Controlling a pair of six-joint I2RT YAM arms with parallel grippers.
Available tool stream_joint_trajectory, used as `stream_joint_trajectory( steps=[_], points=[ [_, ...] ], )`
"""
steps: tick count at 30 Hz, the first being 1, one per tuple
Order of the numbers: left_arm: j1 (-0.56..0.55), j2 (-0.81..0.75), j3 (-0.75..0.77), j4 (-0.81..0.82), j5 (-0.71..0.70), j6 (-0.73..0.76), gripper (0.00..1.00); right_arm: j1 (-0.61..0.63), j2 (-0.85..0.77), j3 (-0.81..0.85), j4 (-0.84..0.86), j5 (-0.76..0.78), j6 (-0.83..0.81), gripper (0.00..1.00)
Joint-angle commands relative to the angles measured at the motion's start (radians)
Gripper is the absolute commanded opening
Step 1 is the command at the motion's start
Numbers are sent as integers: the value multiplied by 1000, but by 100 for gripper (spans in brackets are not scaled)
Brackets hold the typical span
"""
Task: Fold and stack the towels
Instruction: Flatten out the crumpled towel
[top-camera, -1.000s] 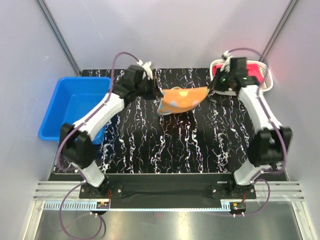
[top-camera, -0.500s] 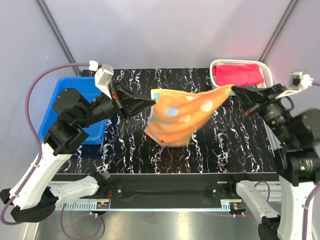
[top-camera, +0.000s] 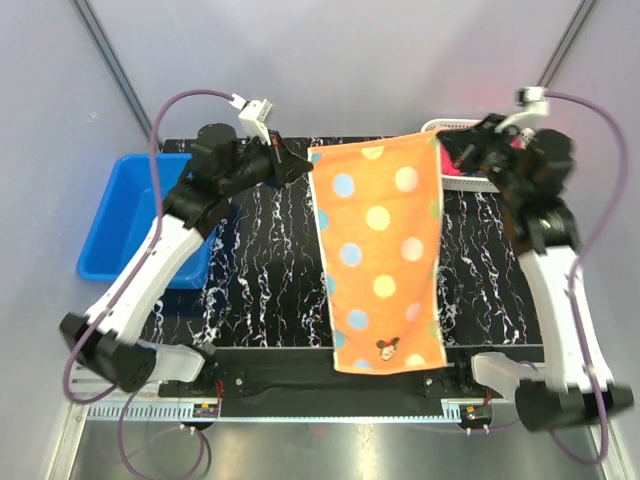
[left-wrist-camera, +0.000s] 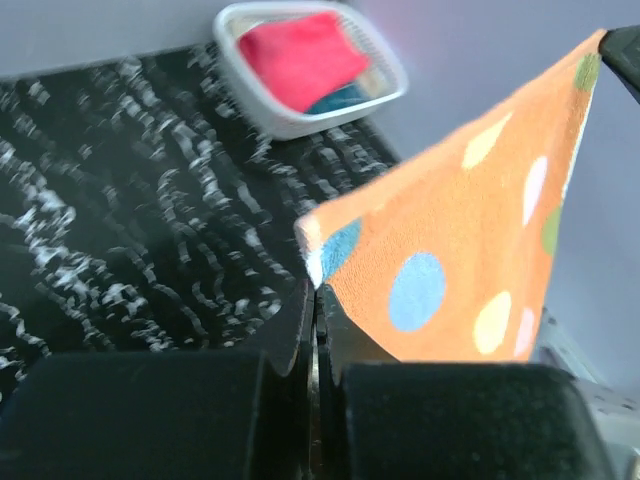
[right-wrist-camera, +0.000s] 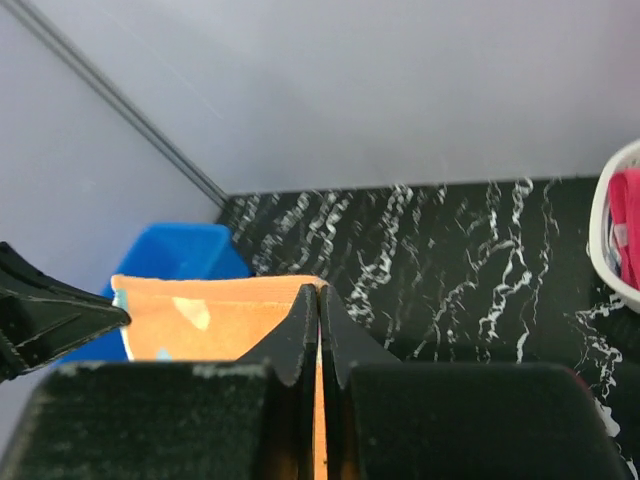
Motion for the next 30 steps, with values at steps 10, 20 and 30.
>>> stream_joint_trajectory(
  steps=[10, 20, 30],
  points=[
    [212, 754, 328, 192, 215, 45, 0, 0, 808, 55, 601, -142, -69, 0],
    [230, 827, 357, 195, 184, 138, 0, 0, 897, 110, 566, -169, -198, 0],
    [206, 557, -2, 296, 195, 134, 0, 0, 652, -96, 321, -86, -184, 0]
  ],
)
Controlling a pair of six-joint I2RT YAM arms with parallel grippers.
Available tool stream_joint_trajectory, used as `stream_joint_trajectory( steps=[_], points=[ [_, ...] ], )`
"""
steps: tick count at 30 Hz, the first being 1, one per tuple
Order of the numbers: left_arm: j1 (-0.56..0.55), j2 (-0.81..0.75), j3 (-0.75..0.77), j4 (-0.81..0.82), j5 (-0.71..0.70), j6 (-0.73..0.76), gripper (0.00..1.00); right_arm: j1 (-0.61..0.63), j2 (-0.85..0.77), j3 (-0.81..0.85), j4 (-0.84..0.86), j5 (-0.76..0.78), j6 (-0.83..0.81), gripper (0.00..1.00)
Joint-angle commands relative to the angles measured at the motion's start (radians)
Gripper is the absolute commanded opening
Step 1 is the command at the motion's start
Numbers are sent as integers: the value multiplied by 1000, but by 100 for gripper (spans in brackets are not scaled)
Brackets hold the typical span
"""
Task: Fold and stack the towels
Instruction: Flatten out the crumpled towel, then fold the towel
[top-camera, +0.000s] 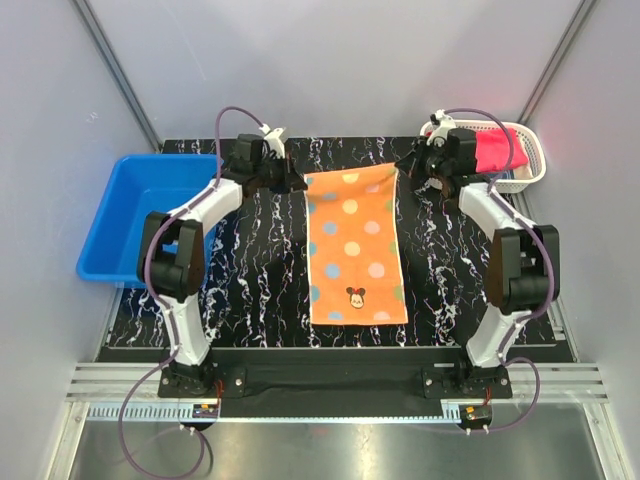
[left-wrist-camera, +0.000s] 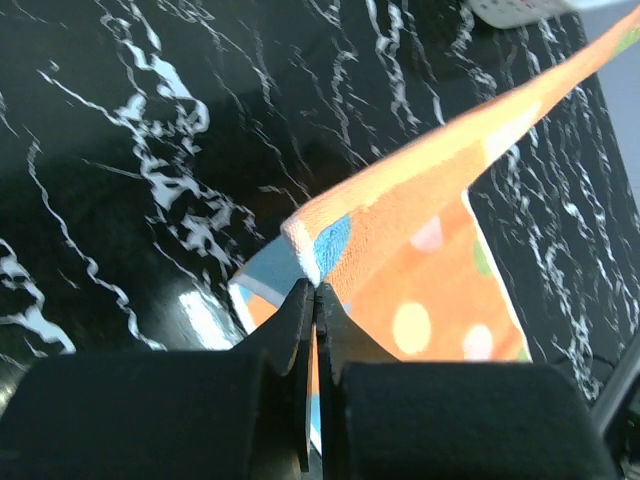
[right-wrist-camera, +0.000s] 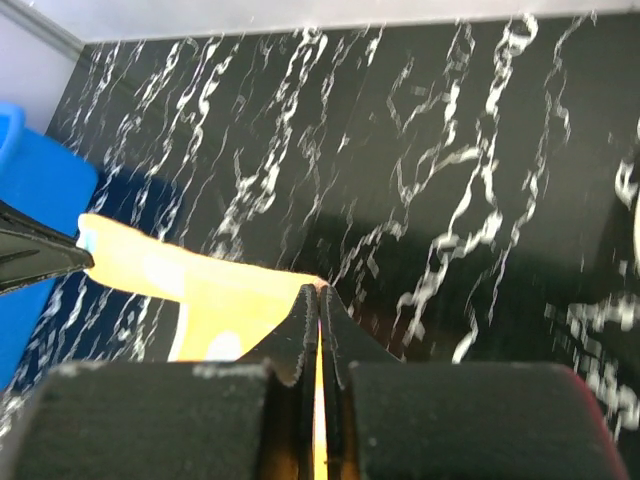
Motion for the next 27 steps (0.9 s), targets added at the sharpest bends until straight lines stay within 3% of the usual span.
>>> stream_joint_trajectory(
  steps=[1, 8, 12, 14, 21, 23, 27],
  points=[
    [-20, -155, -99, 101, 41, 20, 0, 2, -141, -59, -168, 56, 1, 0],
    [-98, -324, -388, 158, 25, -14, 0, 2, -342, -245, -430, 110, 115, 0],
    [-168, -448, -534, 151, -66, -33, 2, 5, -443, -410, -516, 89, 159, 0],
    [-236, -485, -618, 138, -161, -29, 4, 8, -480, -472, -526, 73, 179, 0],
    [-332, -548, -824, 223, -213, -140, 16, 19, -589, -719, -507, -34, 265, 0],
    [-342, -570, -842, 191, -273, -163, 25, 26, -592, -743, -503, -46, 266, 0],
    [-342, -622, -841, 157, -328, -252, 33, 39, -624, -802, -458, -80, 292, 1]
  ],
)
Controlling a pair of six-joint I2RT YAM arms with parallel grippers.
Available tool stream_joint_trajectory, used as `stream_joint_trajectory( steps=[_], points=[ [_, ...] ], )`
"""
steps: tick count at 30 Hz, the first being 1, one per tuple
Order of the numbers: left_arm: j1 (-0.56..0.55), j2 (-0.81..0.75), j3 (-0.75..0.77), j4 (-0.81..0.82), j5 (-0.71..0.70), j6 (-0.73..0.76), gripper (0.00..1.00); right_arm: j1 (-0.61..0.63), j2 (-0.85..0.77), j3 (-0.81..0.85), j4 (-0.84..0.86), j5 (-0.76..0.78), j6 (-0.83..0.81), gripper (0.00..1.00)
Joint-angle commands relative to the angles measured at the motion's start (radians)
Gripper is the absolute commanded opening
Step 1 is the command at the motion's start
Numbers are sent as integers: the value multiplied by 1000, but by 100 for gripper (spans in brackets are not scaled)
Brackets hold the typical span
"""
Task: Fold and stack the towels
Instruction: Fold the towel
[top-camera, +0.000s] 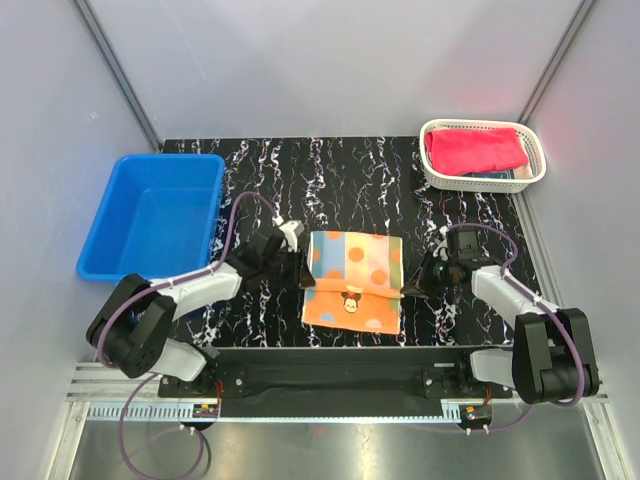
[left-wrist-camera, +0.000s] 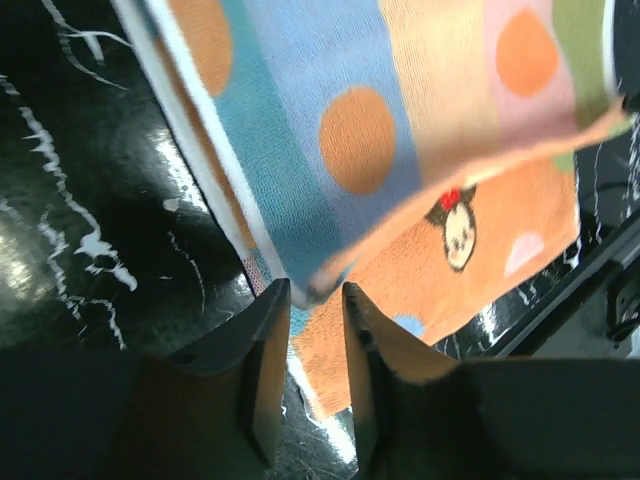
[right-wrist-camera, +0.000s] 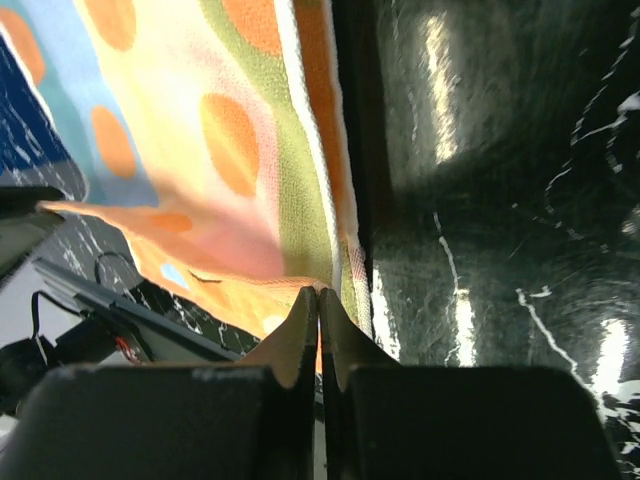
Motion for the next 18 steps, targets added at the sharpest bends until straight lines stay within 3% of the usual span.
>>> stream_joint_trajectory(
  steps=[1, 4, 9, 13, 18],
  points=[
    [0, -85, 40, 34, -102, -89, 36, 21, -53, -30, 73, -70, 54, 2],
    [-1, -79, 84, -33, -142, -95, 41, 66, -59, -46, 82, -57, 74, 5],
    [-1, -42, 173, -137, -191, -112, 44, 72, -91, -20, 11, -13, 76, 35],
    [-3, 12, 206, -217, -161, -138, 42, 72, -135, 11, -40, 40, 115, 42],
    [-12, -5, 137, -171, -90, -166, 39, 74, -90, -1, -57, 68, 131, 38]
  ],
)
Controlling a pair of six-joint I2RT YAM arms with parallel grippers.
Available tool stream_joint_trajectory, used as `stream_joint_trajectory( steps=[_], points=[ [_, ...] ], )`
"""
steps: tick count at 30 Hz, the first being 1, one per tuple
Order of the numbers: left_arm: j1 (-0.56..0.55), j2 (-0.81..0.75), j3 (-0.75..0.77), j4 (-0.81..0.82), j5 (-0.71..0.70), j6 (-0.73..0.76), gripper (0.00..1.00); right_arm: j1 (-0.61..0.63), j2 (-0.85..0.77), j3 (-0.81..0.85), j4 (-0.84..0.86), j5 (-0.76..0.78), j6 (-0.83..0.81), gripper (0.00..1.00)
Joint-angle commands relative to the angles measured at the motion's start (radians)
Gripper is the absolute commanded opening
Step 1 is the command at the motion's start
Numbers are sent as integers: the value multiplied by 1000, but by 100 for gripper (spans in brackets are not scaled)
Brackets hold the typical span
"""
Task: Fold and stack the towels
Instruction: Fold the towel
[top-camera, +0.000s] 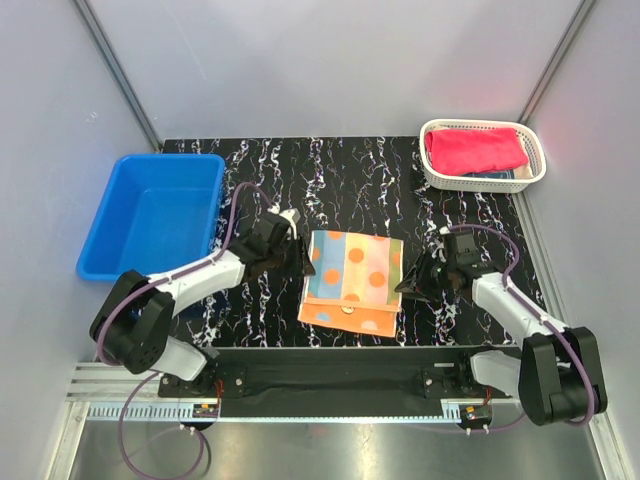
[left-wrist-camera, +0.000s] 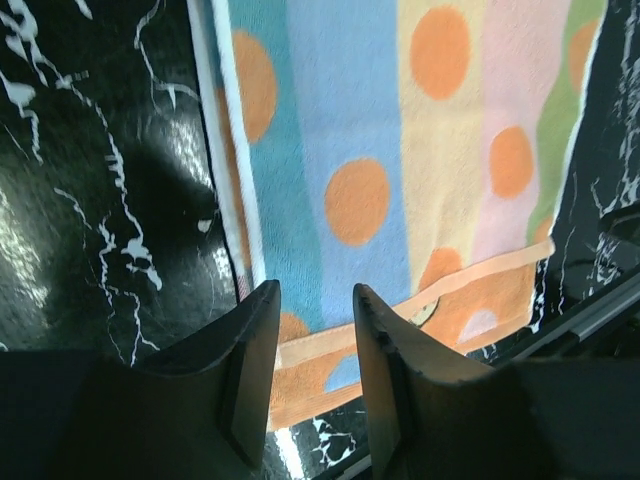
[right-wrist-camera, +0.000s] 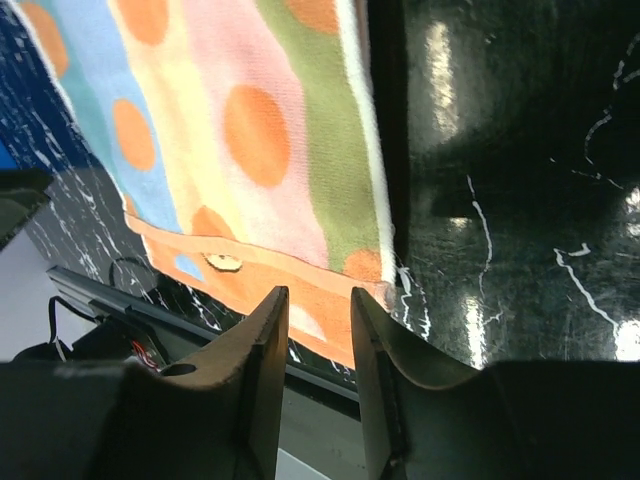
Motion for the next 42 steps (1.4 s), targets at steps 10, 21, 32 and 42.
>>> stream_joint_trajectory(
  steps=[10, 21, 32, 42],
  points=[
    [-15, 31, -134, 128, 95, -108, 38, 44, 131, 2, 48, 111, 51, 38],
    [152, 126, -61, 16, 12, -59, 34, 62, 367, 117, 154, 146, -5, 29],
    [182, 40, -10, -61, 78, 44, 37, 65, 315, 180, 13, 157, -53, 34],
    [88, 42, -116, 11, 88, -48, 35, 142, 105, -29, 124, 137, 208, 39]
  ],
)
